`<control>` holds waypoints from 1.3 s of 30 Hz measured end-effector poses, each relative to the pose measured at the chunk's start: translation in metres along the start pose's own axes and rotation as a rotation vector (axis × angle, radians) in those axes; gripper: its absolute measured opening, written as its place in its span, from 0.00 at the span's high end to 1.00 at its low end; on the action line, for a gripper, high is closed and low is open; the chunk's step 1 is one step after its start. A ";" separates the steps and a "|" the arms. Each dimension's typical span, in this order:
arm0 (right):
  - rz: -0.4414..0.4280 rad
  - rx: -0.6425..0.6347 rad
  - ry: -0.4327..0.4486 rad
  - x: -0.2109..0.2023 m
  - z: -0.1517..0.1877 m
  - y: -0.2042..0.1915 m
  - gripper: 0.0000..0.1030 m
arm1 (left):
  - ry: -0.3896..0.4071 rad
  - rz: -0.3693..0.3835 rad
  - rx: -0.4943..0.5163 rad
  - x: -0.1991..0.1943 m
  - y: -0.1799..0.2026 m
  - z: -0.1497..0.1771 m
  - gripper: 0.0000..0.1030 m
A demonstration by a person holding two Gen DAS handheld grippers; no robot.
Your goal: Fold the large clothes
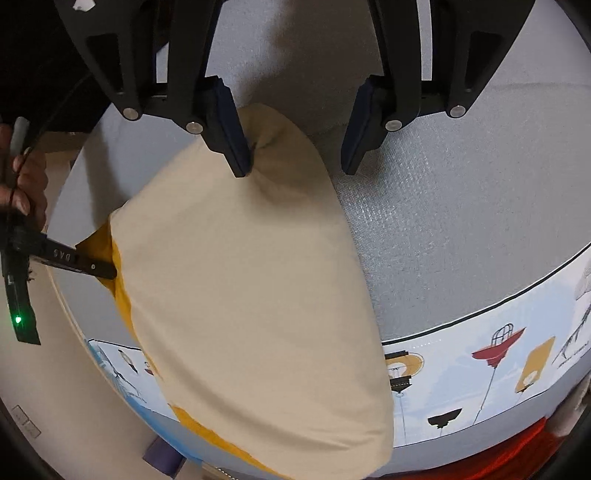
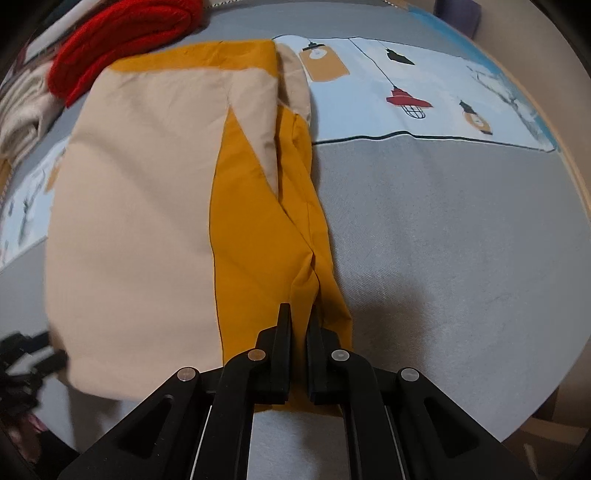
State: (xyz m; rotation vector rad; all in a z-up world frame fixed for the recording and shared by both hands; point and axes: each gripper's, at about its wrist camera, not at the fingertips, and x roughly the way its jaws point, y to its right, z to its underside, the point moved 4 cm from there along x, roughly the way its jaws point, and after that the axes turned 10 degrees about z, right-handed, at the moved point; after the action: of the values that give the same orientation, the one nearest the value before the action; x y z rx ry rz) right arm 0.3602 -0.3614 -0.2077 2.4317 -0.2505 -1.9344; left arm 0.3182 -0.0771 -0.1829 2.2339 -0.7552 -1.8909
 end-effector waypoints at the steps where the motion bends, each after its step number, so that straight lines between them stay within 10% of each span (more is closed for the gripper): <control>1: 0.000 -0.008 0.005 -0.002 0.000 -0.002 0.94 | -0.003 0.002 0.002 -0.003 0.001 0.001 0.52; 11: -0.094 0.087 -0.036 0.012 0.005 0.016 0.54 | 0.218 0.266 -0.441 -0.013 -0.064 -0.033 0.36; 20: -0.179 0.147 -0.098 0.034 0.002 0.022 0.52 | 0.254 0.529 -0.594 0.047 -0.081 -0.065 0.21; 30: -0.249 0.114 -0.074 0.031 -0.006 0.007 0.85 | 0.309 0.424 -0.439 0.018 -0.054 -0.083 0.58; 39: -0.356 0.099 -0.016 0.005 -0.010 -0.039 0.87 | 0.353 0.317 -0.395 -0.036 -0.074 -0.077 0.60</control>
State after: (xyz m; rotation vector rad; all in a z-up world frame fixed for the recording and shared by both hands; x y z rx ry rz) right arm 0.3757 -0.3246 -0.2148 2.6779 0.0981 -2.1184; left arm 0.4101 -0.0143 -0.1637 1.9794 -0.5748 -1.3164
